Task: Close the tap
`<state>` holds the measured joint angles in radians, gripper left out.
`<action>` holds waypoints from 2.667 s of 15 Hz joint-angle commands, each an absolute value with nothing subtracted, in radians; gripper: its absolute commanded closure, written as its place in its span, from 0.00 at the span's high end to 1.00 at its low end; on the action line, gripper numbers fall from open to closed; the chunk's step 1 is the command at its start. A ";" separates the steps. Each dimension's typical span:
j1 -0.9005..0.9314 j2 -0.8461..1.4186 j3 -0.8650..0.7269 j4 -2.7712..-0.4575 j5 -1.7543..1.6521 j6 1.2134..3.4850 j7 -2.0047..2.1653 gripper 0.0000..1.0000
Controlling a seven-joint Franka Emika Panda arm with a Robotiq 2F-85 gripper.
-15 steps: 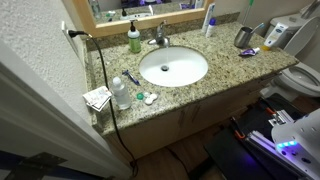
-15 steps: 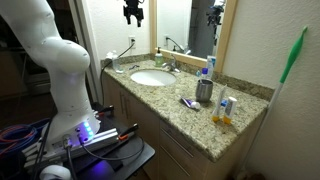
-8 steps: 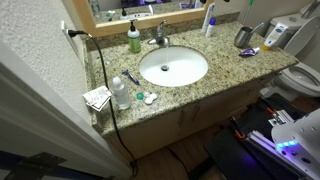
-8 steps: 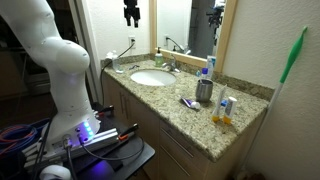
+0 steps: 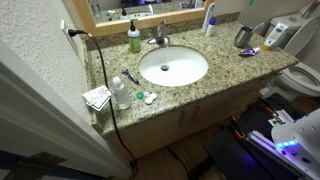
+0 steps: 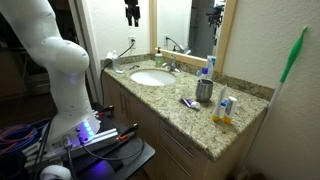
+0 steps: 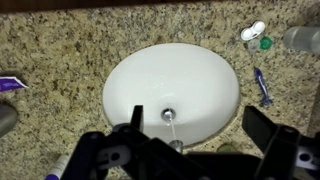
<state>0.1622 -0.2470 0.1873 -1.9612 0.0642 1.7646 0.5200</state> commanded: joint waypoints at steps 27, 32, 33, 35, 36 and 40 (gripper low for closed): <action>0.162 0.463 0.040 -1.561 0.086 2.164 0.551 1.00; 0.165 0.562 0.040 -1.497 0.020 2.197 0.429 1.00; 0.159 0.573 0.044 -1.487 0.028 2.215 0.396 1.00; 0.157 0.588 0.032 -1.466 0.026 2.257 0.376 1.00; 0.156 0.593 0.028 -1.456 0.030 2.279 0.373 1.00; 0.158 0.620 0.014 -1.401 0.033 2.311 0.383 1.00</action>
